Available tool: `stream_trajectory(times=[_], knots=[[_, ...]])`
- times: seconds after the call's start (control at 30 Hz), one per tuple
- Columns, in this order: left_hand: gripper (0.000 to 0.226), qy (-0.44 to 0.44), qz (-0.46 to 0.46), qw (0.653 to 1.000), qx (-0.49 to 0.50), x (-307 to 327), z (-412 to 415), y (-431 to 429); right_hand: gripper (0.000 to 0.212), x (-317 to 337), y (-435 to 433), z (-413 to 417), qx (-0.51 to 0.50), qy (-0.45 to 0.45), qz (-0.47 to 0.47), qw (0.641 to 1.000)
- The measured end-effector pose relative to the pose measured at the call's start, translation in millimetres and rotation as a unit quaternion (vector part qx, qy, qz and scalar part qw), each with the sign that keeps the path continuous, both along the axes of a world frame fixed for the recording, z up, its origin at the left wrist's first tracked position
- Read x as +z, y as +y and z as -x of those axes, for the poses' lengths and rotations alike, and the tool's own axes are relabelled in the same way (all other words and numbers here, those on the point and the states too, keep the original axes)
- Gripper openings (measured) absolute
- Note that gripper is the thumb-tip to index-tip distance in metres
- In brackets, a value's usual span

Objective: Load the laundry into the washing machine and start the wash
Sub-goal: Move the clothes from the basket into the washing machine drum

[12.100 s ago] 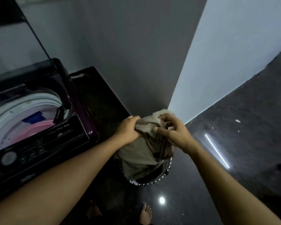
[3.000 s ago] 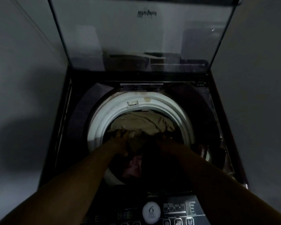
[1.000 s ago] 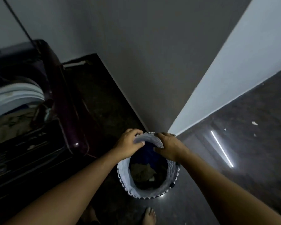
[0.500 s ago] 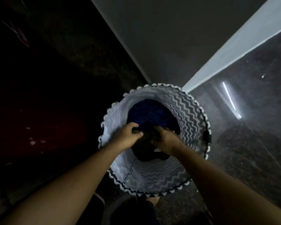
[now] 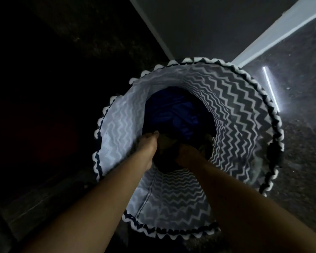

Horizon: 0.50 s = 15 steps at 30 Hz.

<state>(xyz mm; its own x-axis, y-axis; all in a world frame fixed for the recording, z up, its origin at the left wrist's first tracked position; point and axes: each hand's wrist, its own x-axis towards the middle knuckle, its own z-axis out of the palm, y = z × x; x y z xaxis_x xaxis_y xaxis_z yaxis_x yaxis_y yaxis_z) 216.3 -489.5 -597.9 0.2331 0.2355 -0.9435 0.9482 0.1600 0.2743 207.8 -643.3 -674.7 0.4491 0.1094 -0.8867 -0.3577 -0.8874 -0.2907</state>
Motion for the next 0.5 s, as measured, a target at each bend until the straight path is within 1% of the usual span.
stream_trajectory(times=[0.03, 0.07, 0.1, 0.13, 0.17, 0.2, 0.23, 0.27, 0.3, 0.33, 0.37, 0.4, 0.43, 0.5], knots=[[0.048, 0.0, 0.006, 1.0, 0.003, -0.2, -0.6, -1.3, 0.053, 9.5, 1.5, -4.5, -0.034, 0.015, 0.017, 0.999], [0.047, 0.0, 0.01, 1.0, 0.006, 0.4, -1.2, -2.6, 0.047, 20.0, 1.2, -9.2, -0.077, 0.019, 0.033, 0.996], [0.047, 0.001, 0.013, 1.0, 0.011, -0.8, -1.4, -3.1, 0.044, 31.2, 1.1, -12.2, -0.089, 0.014, 0.037, 0.995], [0.048, 0.004, 0.016, 1.0, 0.015, 2.0, -1.6, -3.5, 0.041, 43.7, 2.0, -17.0, -0.068, 0.001, 0.034, 0.997], [0.049, 0.007, 0.016, 1.0, 0.015, 5.9, -1.4, -3.6, 0.037, 52.6, 1.1, -19.3, -0.082, -0.01, 0.018, 0.996], [0.051, 0.011, 0.014, 1.0, 0.016, 8.0, -1.0, -3.1, 0.033, 61.5, 4.4, -21.5, -0.116, -0.008, -0.008, 0.993], [0.054, 0.018, 0.017, 0.999, 0.023, 8.1, 0.8, -2.1, 0.027, 73.0, 9.6, -25.6, -0.189, 0.009, -0.043, 0.981], [0.056, 0.022, 0.027, 0.999, 0.037, 12.9, 2.2, -2.0, 0.022, 87.1, 13.8, -29.6, -0.27, 0.019, -0.092, 0.958], [0.059, 0.025, 0.041, 0.998, 0.05, 20.5, 2.4, -2.6, 0.019, 105.9, 18.4, -34.8, -0.364, 0.038, -0.139, 0.92], [0.062, 0.027, 0.059, 0.996, 0.064, 23.2, 4.3, -1.6, 0.021, 120.6, 20.7, -39.2, -0.438, 0.071, -0.189, 0.876], [0.064, 0.03, 0.085, 0.993, 0.082, 30.5, 4.0, -1.6, 0.028, 134.2, 21.8, -42.0, -0.482, 0.108, -0.245, 0.834], [0.065, 0.028, 0.122, 0.987, 0.103, 41.4, 3.4, -0.6, 0.035, 148.8, 22.2, -44.6, -0.499, 0.14, -0.295, 0.803], [0.062, 0.021, 0.153, 0.981, 0.118, 54.6, 2.7, 0.7, 0.036, 164.8, 21.1, -46.8, -0.503, 0.158, -0.336, 0.781], [0.053, 0.018, 0.195, 0.971, 0.134, 79.2, 3.5, 5.3, 0.025, 198.2, 17.2, -49.8, -0.508, 0.193, -0.408, 0.734]])
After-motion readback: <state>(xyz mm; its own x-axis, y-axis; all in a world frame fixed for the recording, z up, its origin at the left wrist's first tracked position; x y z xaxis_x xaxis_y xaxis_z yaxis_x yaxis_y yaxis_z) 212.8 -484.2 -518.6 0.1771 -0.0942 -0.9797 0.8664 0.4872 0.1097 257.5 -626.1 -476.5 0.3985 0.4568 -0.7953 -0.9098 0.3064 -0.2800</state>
